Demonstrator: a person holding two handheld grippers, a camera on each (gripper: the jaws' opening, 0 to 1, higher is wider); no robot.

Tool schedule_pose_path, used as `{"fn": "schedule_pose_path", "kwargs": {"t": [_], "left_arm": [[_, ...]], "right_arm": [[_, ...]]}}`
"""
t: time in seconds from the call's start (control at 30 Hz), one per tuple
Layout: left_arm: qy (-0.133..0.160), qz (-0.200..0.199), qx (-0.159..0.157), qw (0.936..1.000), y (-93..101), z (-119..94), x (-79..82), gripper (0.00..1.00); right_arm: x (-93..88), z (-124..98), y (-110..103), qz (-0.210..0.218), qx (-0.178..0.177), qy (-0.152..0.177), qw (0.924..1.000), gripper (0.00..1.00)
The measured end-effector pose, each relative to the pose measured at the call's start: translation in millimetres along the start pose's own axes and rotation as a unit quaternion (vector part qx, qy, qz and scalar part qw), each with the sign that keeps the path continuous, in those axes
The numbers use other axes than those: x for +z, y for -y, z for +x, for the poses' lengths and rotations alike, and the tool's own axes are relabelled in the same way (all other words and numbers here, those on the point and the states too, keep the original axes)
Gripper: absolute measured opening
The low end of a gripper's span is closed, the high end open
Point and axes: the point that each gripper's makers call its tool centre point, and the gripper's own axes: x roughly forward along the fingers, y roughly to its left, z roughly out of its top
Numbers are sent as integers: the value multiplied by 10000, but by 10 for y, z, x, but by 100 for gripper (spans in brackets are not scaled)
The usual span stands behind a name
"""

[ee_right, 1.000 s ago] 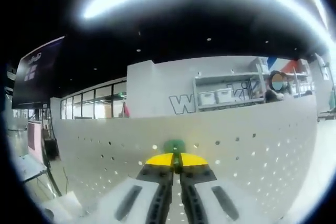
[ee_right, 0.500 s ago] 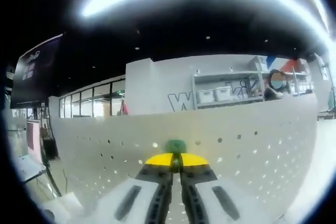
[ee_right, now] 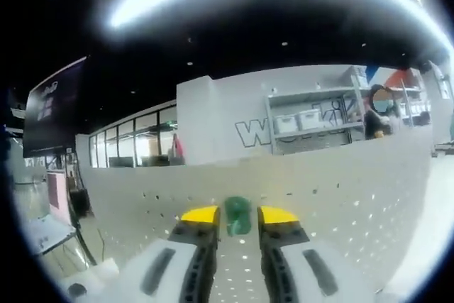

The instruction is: Insert the hook assembly into the mounting plate slot until the hook locks in place.

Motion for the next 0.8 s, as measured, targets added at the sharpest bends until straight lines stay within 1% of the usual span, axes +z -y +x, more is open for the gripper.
{"fn": "schedule_pose_path", "kwargs": {"t": [0.07, 0.13, 0.23, 0.3, 0.33, 0.37, 0.43, 0.5, 0.57, 0.6, 0.63, 0.77, 0.8], "left_arm": [[-31, 11, 3, 10000, 2, 0, -20, 100], [-83, 19, 7, 10000, 7, -3, -53, 100], [-114, 11, -8, 9999, 28, -15, -68, 100], [-121, 46, -5, 9999, 52, -31, -73, 100], [-156, 70, -5, 9999, 59, -35, -86, 100], [-228, 130, -1, 9997, 63, -39, -112, 100], [-216, 177, 24, 9996, 70, -54, -113, 99], [-190, 148, 20, 9997, 78, -65, -106, 100], [-177, 107, 13, 9998, 87, -74, -109, 100], [-182, 101, 18, 9998, 87, -75, -117, 100], [-191, 101, 21, 9998, 89, -76, -125, 100], [-236, 104, 28, 9997, 104, -89, -151, 100], [-229, 97, 30, 9997, 110, -94, -152, 100]], "right_arm": [[105, -86, 3, -268, 6, 123, 9996, 24], [187, -173, -19, -309, 89, 215, 9993, 24], [241, -259, -40, -423, 211, 224, 9986, 26], [242, -337, -42, -405, 321, 154, 9985, 28], [220, -368, -47, -375, 375, 66, 9986, 28], [226, -419, -33, -324, 381, 47, 9987, 29], [236, -492, -33, -205, 421, 17, 9989, 31], [256, -586, -29, -192, 452, 15, 9988, 32], [245, -656, -38, -221, 511, -39, 9984, 32], [217, -727, -50, -212, 585, -118, 9980, 33], [207, -744, -55, -222, 606, -139, 9978, 33], [52, -932, -109, -173, 815, -427, 9956, 33], [-7, -990, -134, -231, 880, -523, 9945, 33]]}}
